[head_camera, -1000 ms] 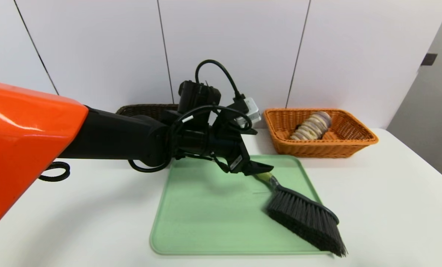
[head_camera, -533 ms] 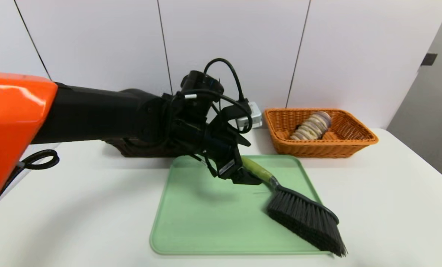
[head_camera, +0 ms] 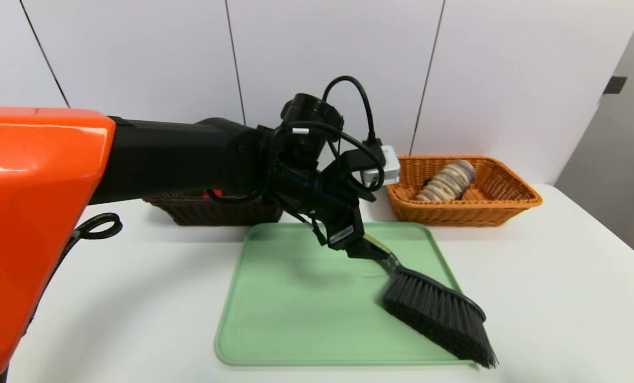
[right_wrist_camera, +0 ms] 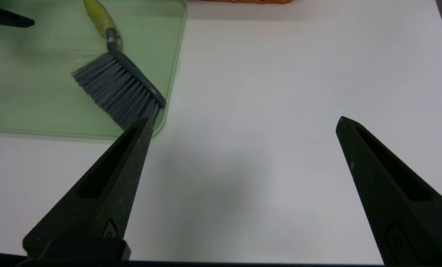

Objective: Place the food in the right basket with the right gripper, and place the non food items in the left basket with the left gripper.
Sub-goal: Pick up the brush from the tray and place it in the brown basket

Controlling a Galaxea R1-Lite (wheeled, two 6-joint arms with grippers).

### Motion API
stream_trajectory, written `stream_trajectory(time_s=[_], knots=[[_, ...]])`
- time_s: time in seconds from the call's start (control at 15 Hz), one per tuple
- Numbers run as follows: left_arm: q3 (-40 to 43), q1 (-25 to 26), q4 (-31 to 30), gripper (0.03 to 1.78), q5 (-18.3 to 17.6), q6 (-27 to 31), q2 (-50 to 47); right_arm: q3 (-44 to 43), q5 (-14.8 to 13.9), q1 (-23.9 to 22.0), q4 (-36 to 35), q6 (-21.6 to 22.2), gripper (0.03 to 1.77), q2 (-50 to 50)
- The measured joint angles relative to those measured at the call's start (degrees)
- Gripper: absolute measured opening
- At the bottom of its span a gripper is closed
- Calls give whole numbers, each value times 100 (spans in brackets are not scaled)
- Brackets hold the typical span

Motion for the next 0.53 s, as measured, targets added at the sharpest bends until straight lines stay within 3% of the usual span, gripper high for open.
stream_trajectory(time_s=[0.2,0.4,0.53], knots=[[-5,5,246,169,155,357,55,79,0,-2,-4,0,171,71],[-372,27,1098,169,20,479,94,99,-13,-2,-6,-5,171,138],[-702,57,1351,169,-61,510,258,101,-55,-2,-6,-7,171,162]])
